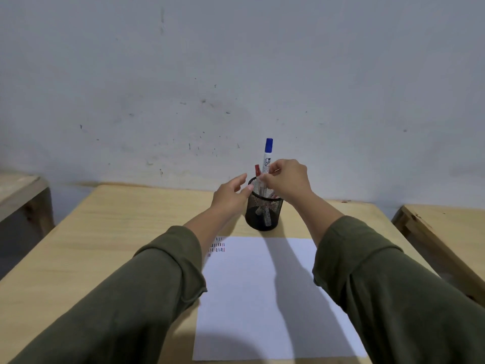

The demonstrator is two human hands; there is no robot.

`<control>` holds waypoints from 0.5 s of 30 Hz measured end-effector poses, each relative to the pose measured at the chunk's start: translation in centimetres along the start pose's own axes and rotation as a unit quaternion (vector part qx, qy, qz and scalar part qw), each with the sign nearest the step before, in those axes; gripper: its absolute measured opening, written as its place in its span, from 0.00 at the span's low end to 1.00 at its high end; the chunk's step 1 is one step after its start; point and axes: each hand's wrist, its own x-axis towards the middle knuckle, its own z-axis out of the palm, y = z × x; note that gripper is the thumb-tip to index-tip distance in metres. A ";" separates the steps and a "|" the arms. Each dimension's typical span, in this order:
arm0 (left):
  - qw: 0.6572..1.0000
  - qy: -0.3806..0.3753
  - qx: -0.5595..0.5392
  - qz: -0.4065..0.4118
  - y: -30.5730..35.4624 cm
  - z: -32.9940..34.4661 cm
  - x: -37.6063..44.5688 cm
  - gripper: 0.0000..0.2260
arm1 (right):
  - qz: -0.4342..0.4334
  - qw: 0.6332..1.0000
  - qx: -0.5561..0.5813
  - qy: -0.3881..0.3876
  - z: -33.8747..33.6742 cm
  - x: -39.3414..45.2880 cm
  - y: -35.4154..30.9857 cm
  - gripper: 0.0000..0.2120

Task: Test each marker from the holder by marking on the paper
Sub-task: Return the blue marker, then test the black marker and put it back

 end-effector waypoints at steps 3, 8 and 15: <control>0.999 -0.010 -0.035 -0.005 -0.5 0.1 0.5 0.20 | 0.010 0.998 -0.040 -0.039 0.8 0.3 0.4 0.07; 0.999 -0.020 -0.050 0.001 -0.8 0.2 0.8 0.18 | 0.007 0.991 -0.097 -0.088 0.8 0.5 0.1 0.07; 0.998 -0.007 -0.056 0.016 -0.9 0.4 0.6 0.15 | -0.010 0.985 -0.128 -0.113 1.1 0.5 0.0 0.13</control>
